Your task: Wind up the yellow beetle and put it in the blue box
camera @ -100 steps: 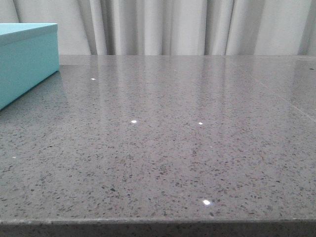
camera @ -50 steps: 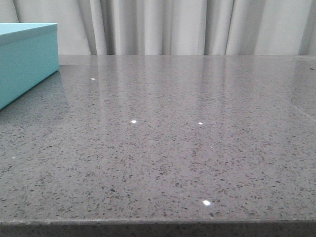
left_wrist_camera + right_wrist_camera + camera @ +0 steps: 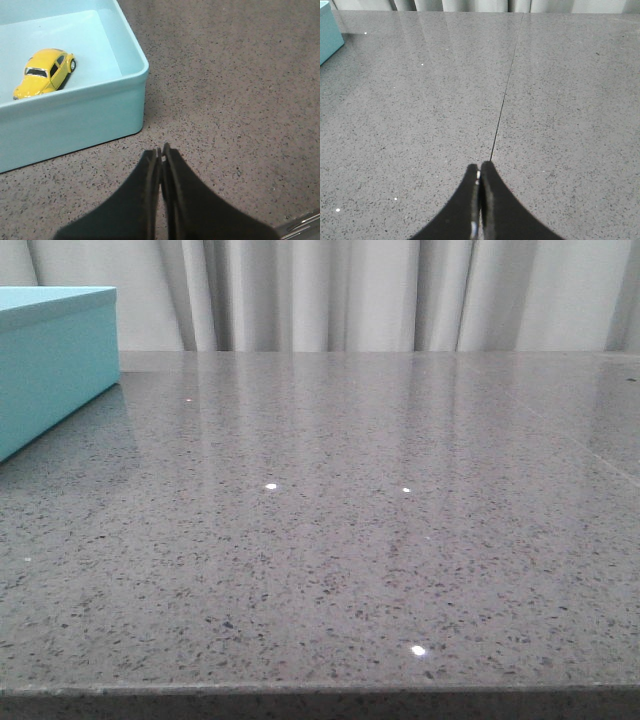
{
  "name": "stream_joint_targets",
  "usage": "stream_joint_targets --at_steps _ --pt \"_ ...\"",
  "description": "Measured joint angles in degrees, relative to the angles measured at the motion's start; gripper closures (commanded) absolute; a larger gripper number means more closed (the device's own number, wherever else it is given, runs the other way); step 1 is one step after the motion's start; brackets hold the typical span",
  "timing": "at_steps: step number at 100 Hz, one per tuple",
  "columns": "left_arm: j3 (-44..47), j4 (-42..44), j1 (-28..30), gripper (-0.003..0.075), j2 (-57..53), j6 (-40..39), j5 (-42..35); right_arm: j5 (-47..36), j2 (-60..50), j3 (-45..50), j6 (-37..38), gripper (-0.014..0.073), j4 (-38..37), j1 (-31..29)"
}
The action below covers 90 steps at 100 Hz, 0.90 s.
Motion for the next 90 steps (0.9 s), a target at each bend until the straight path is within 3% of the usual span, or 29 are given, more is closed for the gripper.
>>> stream_joint_targets --at_steps 32,62,79,90 --pt "0.81 3.07 0.0 0.0739 -1.49 0.0 -2.3 0.0 0.0 0.0 0.0 0.0662 -0.03 0.0" --pt "13.41 5.48 0.0 0.0739 -7.95 -0.83 -31.01 0.0 0.0 0.0 0.0 0.0662 -0.12 0.0" --pt "21.13 13.7 0.0 0.0739 -12.84 -12.42 -41.14 0.0 0.0 0.0 0.0 0.0662 -0.12 0.0" --pt "26.0 16.6 0.0 0.0738 -16.11 -15.03 -45.59 0.0 0.0 0.0 -0.09 0.0662 -0.12 0.0"
